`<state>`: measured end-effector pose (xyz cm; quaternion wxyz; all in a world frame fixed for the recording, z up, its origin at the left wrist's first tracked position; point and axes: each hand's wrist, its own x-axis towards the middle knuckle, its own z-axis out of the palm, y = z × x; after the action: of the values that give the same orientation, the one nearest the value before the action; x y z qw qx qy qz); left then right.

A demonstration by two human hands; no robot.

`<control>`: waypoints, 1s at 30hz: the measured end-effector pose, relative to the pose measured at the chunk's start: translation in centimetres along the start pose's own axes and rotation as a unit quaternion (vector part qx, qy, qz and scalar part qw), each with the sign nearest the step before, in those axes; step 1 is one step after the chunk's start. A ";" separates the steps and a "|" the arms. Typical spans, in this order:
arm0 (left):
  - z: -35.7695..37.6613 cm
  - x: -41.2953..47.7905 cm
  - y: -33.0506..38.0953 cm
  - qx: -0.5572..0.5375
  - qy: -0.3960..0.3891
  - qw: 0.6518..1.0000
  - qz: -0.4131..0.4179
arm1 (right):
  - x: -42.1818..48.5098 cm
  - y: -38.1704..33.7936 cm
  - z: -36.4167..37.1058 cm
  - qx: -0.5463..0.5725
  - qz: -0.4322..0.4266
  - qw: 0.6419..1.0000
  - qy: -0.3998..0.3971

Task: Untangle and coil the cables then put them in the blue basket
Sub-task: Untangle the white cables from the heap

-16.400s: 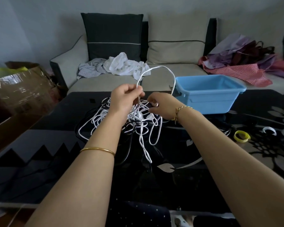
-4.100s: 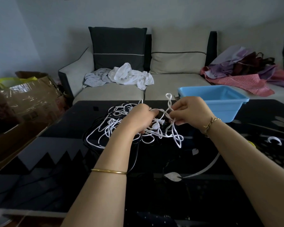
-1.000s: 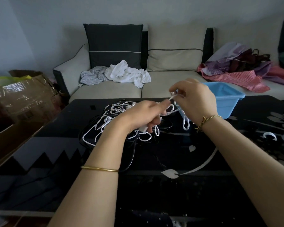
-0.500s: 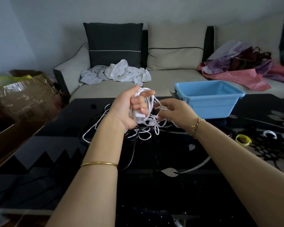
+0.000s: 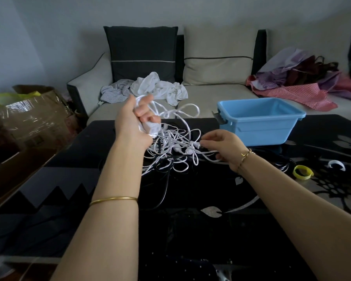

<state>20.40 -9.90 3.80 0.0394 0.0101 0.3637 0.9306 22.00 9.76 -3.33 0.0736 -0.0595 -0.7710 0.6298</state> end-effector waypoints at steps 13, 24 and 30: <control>-0.2 -0.1 0.3 0.140 -0.073 0.985 -0.074 | 0.2 1.3 0.5 -0.369 -0.076 0.926 -0.031; -0.2 -0.4 -0.5 0.146 -0.046 0.982 -0.109 | -1.0 -1.9 2.1 0.245 0.031 0.958 -0.147; -0.6 -0.1 -0.3 0.059 0.088 0.994 -0.033 | -0.3 0.4 1.6 0.124 0.071 0.987 -0.067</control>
<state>20.50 -10.07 3.18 0.0373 -0.0815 0.4200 0.9031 21.96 8.23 -4.06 -0.0165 -0.0621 -0.6836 0.7270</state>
